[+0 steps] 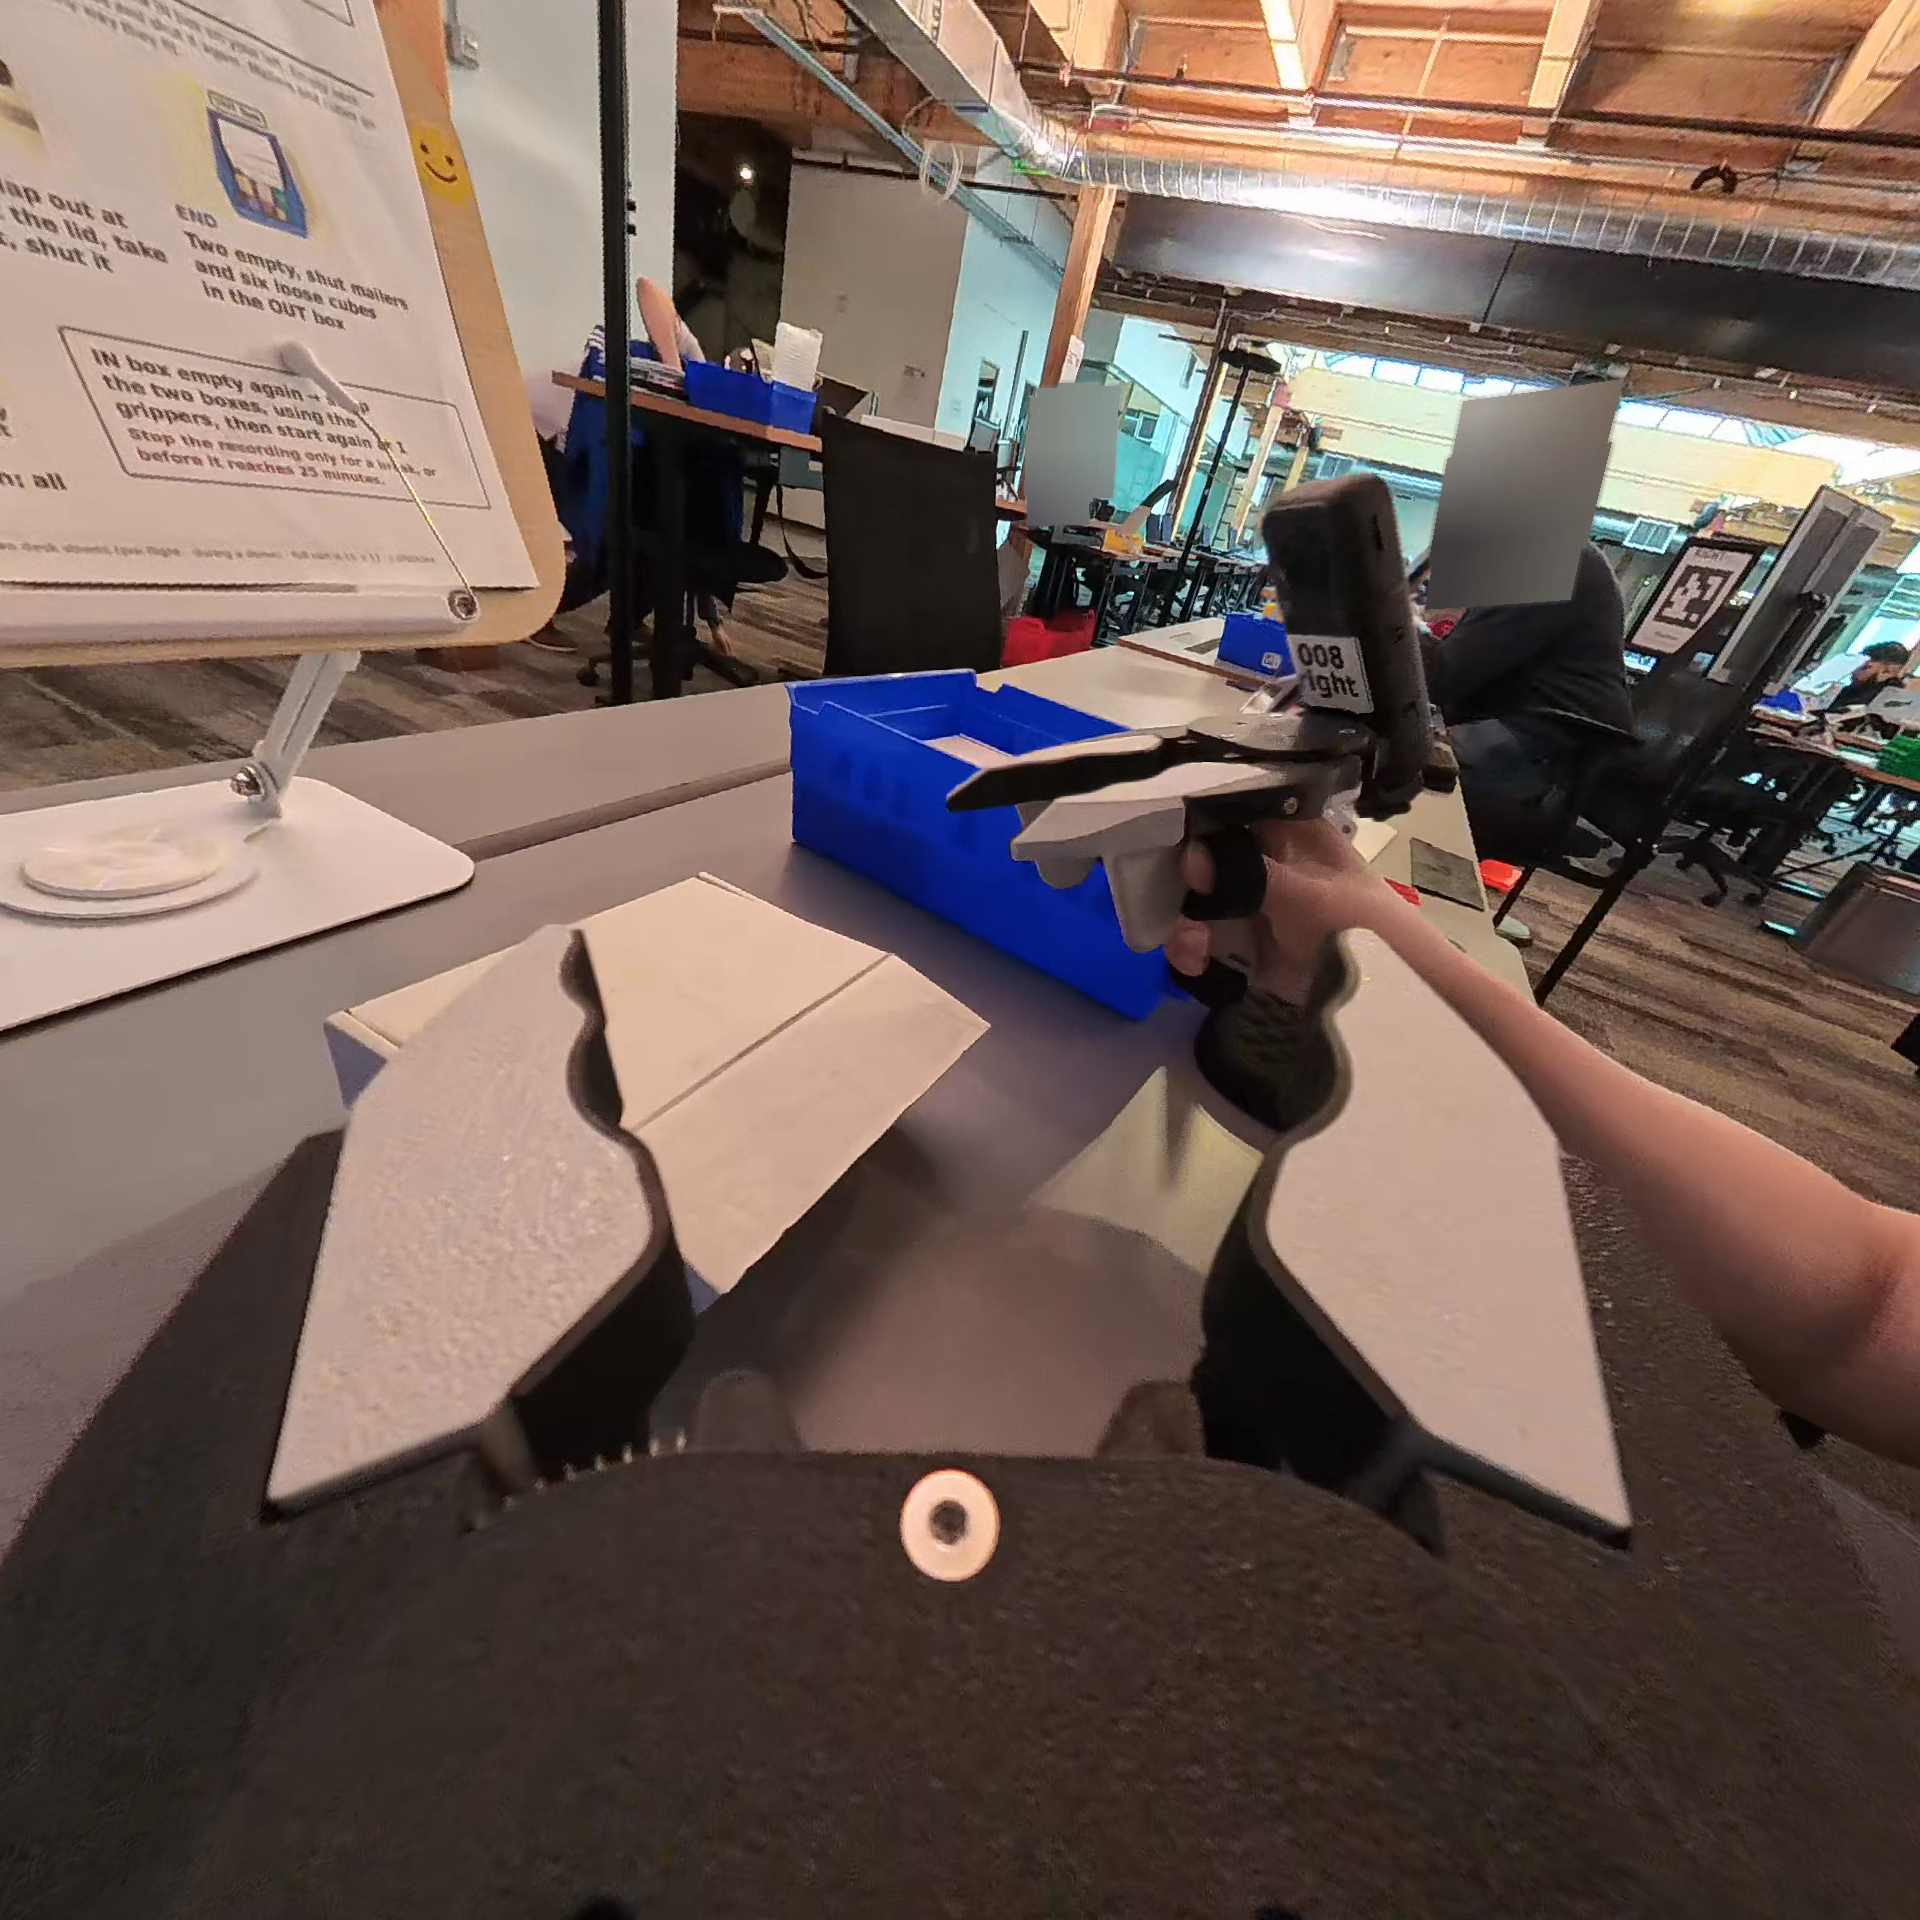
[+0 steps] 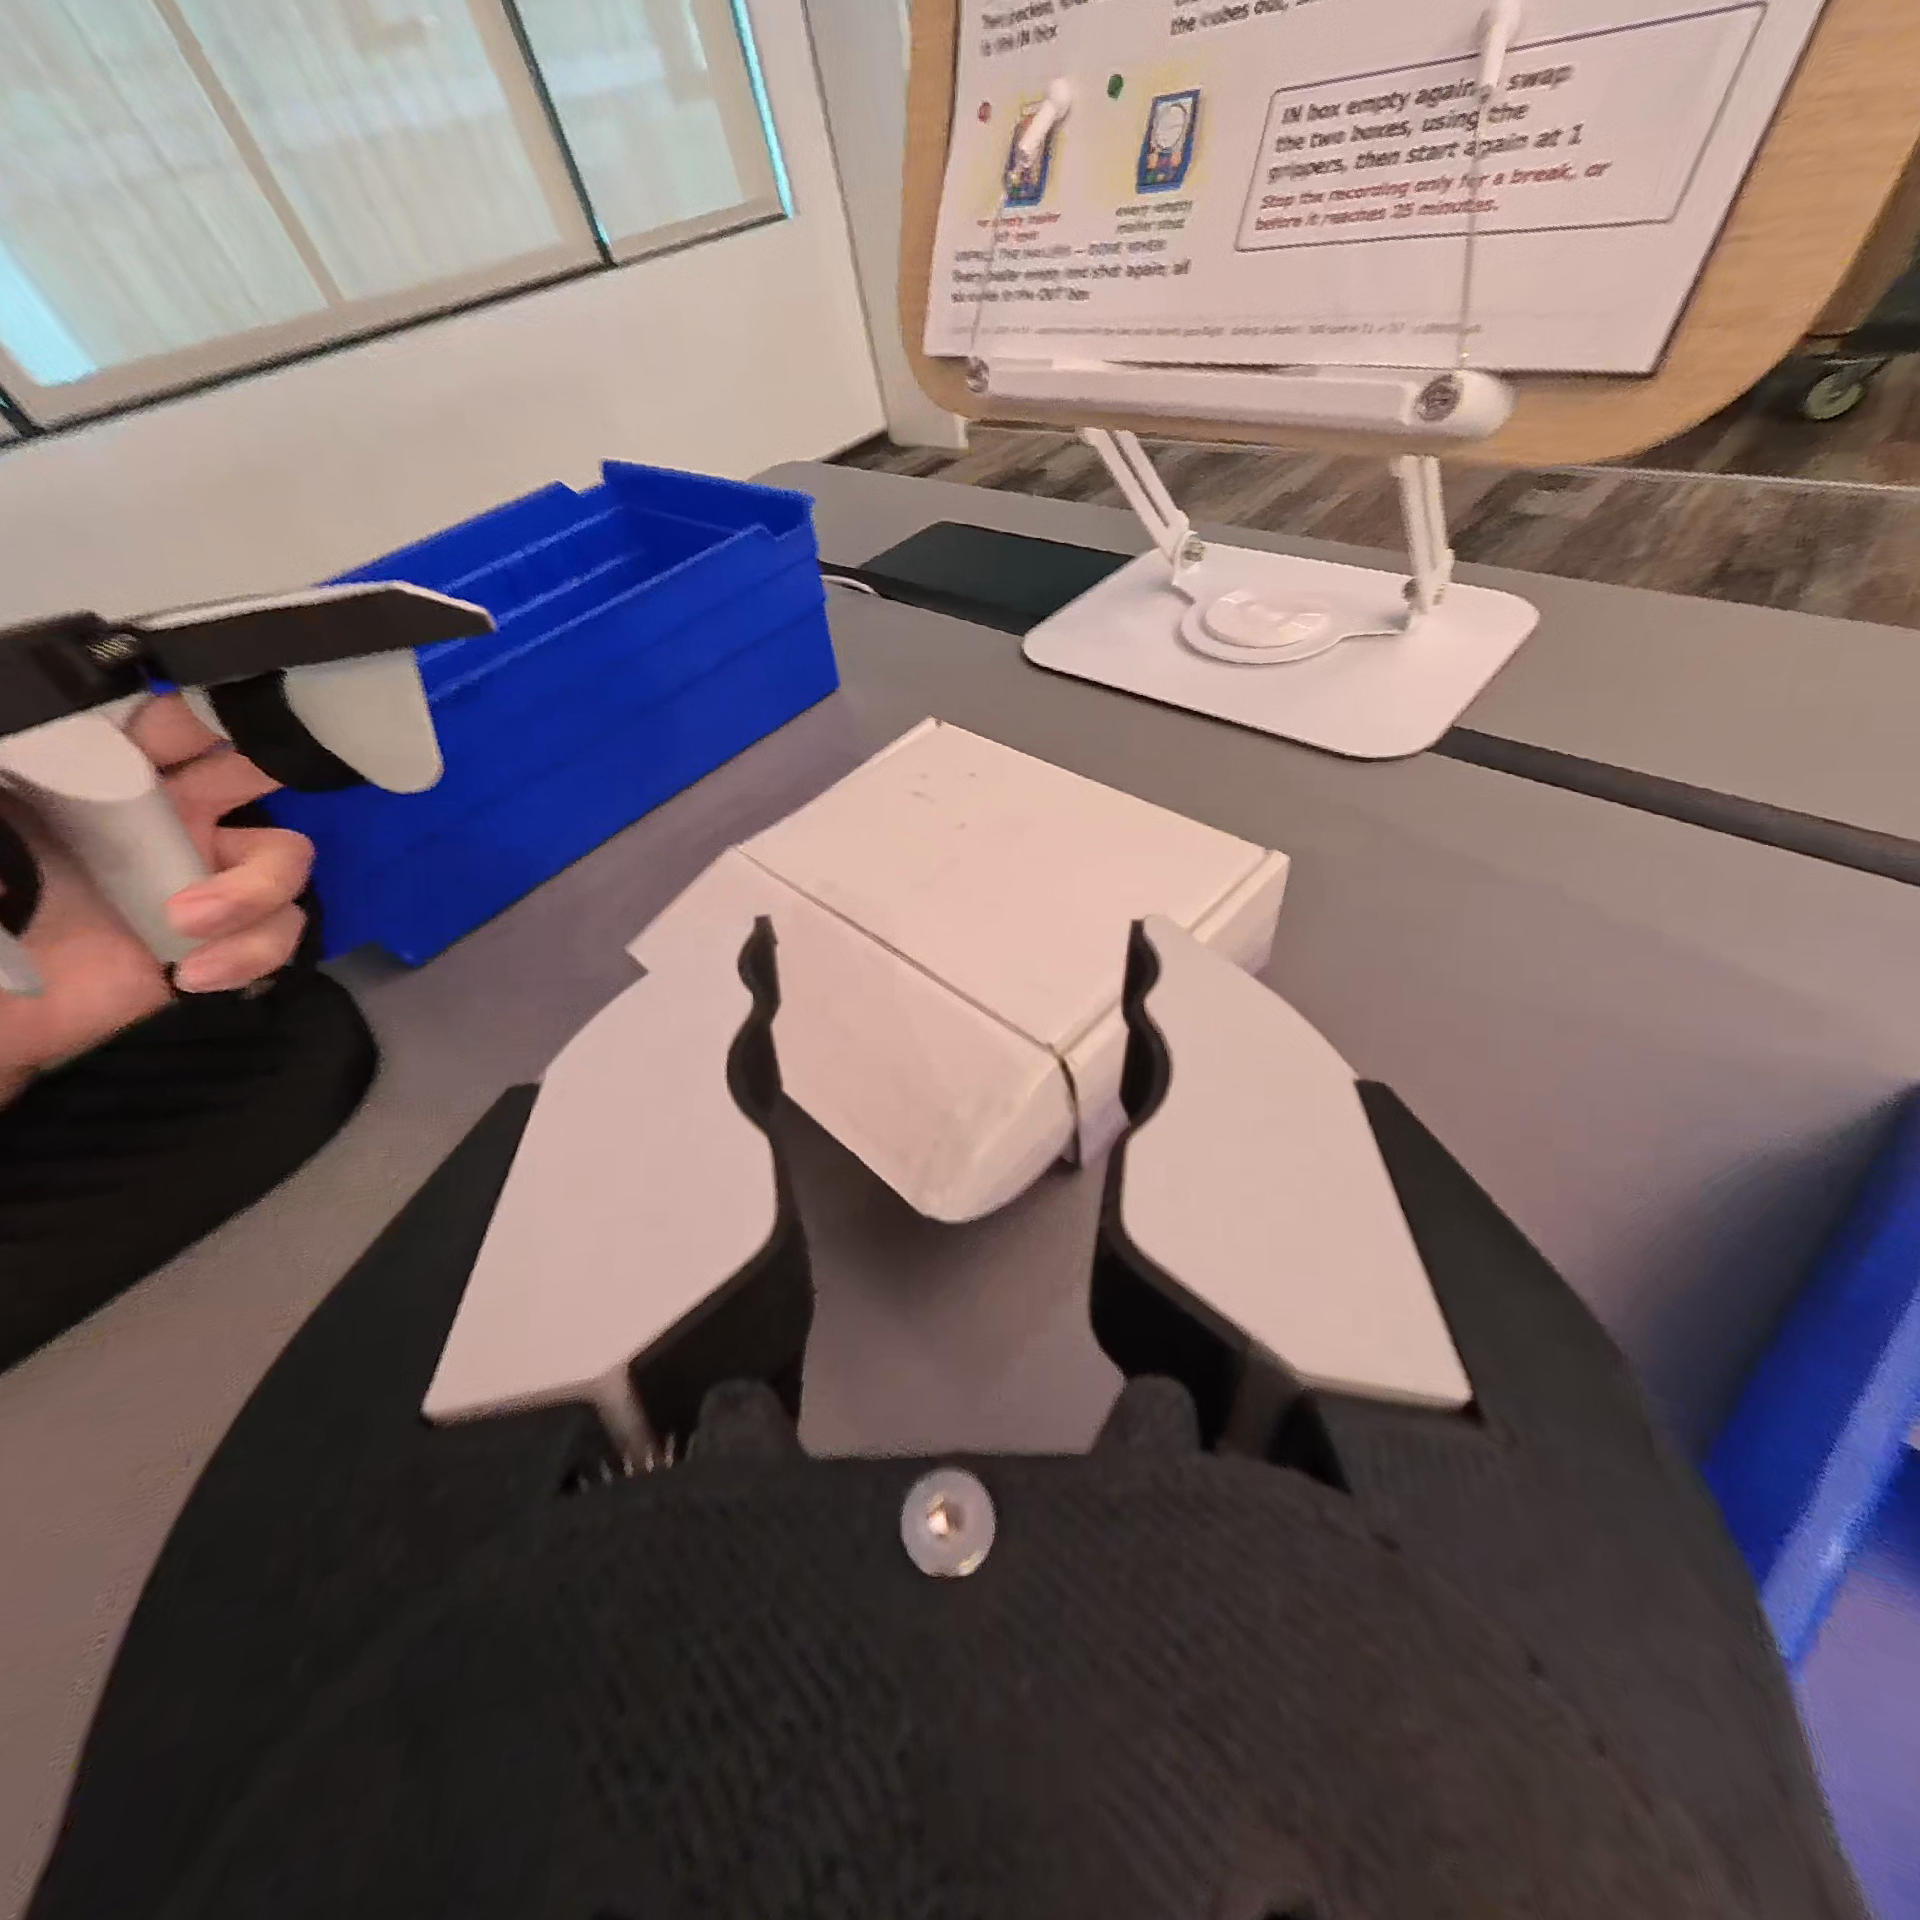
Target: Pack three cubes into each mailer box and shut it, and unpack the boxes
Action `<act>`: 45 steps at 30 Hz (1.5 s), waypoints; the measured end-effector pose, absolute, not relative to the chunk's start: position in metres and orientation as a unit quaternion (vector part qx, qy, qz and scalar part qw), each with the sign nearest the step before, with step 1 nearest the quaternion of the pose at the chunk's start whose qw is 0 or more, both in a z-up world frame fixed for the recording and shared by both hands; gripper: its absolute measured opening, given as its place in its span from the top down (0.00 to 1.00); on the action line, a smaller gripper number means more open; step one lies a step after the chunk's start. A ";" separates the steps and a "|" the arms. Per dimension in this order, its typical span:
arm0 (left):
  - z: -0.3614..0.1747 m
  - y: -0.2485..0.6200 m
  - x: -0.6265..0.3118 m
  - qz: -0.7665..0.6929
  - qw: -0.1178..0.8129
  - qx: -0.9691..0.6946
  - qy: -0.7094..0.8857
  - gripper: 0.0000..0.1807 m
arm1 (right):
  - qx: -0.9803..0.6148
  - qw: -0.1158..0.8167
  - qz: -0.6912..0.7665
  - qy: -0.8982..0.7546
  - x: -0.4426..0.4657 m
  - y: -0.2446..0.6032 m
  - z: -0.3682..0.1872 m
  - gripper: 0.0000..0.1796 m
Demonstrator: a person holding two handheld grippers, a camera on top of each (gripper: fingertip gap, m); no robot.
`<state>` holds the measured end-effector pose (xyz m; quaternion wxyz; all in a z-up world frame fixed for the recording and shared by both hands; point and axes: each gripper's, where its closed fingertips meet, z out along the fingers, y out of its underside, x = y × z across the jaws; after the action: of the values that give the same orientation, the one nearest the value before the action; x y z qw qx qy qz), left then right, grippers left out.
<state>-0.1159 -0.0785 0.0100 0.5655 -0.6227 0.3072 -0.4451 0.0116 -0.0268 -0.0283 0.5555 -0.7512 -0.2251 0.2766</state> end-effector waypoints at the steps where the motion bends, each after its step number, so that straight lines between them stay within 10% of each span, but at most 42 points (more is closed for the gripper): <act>1: 0.008 -0.078 -0.115 -0.440 0.564 -0.629 0.305 0.29 | -0.759 0.555 0.258 -0.223 0.016 -0.026 -0.033 0.64; 9: -0.008 -0.071 -0.113 -0.403 0.548 -0.672 0.291 0.34 | -0.782 0.537 0.206 -0.240 0.017 -0.025 -0.047 0.64; 13: -0.014 -0.058 -0.125 -0.325 0.581 -0.684 0.299 0.65 | -0.791 0.529 0.189 -0.242 0.018 -0.024 -0.053 0.64; 45: -0.092 -0.025 -0.106 -0.357 0.392 -0.795 0.293 0.61 | -0.807 0.334 0.478 -0.096 0.001 -0.035 -0.075 0.67</act>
<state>-0.1057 -0.0247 -0.0922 0.3920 -0.7955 0.2933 -0.3571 0.0015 -0.0345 -0.0750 0.3336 -0.8070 -0.0959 0.4779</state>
